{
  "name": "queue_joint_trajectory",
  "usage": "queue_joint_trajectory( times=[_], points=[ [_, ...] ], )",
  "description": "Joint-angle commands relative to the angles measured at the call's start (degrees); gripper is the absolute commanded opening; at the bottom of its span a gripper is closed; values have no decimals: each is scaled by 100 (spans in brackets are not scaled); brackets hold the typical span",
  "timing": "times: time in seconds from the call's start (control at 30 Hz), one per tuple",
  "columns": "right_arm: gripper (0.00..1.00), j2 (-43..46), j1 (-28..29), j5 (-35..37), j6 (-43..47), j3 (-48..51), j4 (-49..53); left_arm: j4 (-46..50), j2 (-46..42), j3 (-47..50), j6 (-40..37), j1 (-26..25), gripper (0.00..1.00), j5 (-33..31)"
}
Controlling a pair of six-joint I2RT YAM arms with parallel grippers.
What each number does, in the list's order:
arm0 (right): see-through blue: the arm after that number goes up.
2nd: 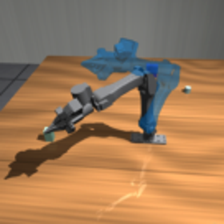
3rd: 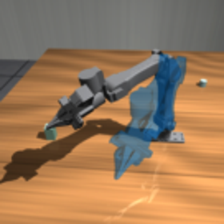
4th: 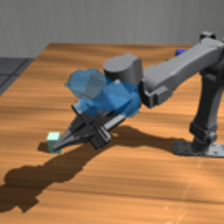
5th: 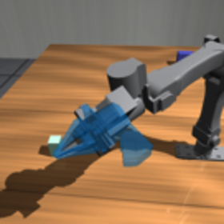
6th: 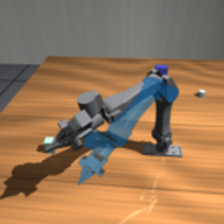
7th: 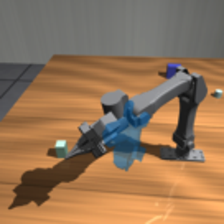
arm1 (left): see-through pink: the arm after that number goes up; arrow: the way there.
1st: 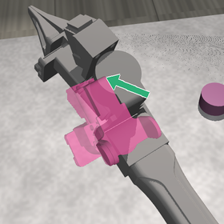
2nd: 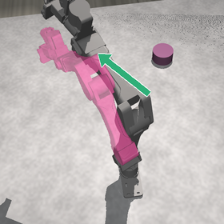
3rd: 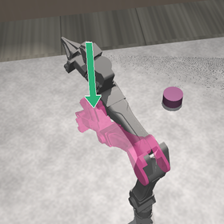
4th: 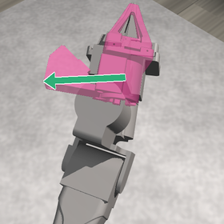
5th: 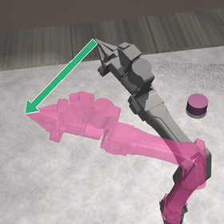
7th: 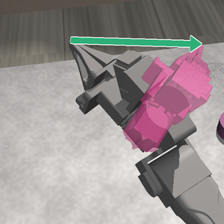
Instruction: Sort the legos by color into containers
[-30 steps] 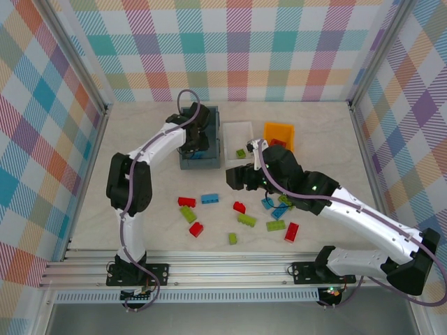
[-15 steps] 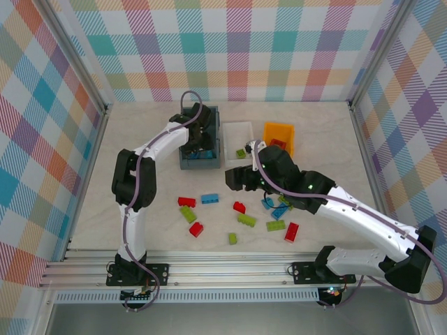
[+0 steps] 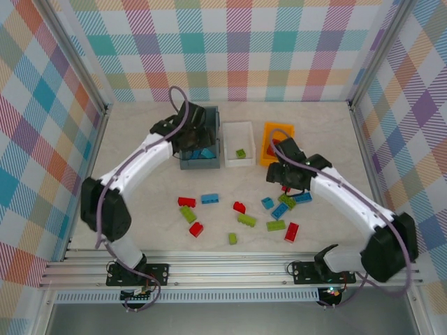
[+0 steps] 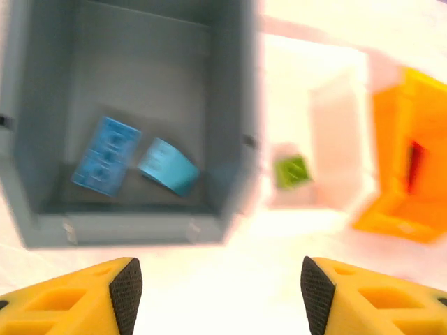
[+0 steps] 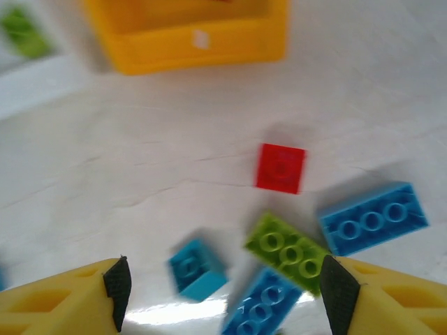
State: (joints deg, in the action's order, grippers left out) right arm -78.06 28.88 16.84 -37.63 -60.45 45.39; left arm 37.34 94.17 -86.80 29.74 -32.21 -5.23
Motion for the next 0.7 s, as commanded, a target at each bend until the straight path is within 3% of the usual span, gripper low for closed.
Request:
queue_joint_trajectory(
  times=[0.0,0.13,0.3,0.43,0.67],
  points=[
    [75,-508,-413,-507,277,77,52,-732,-724,801,389,-823,65,3],
    [75,-1117,-820,-835,381,17,-275,-1439,-1435,1686,799,-1959,65,-476],
    [71,-1644,-937,-902,440,-85,-499,-1758,-1805,2193,1102,-2868,65,-1027],
    [67,-1938,-964,-857,436,-108,-580,-1826,-1909,2305,1110,-3197,66,-1191],
    [56,-2156,-991,-744,530,-43,-900,-1731,-1974,2226,1070,-3317,65,-1291]
  ],
)
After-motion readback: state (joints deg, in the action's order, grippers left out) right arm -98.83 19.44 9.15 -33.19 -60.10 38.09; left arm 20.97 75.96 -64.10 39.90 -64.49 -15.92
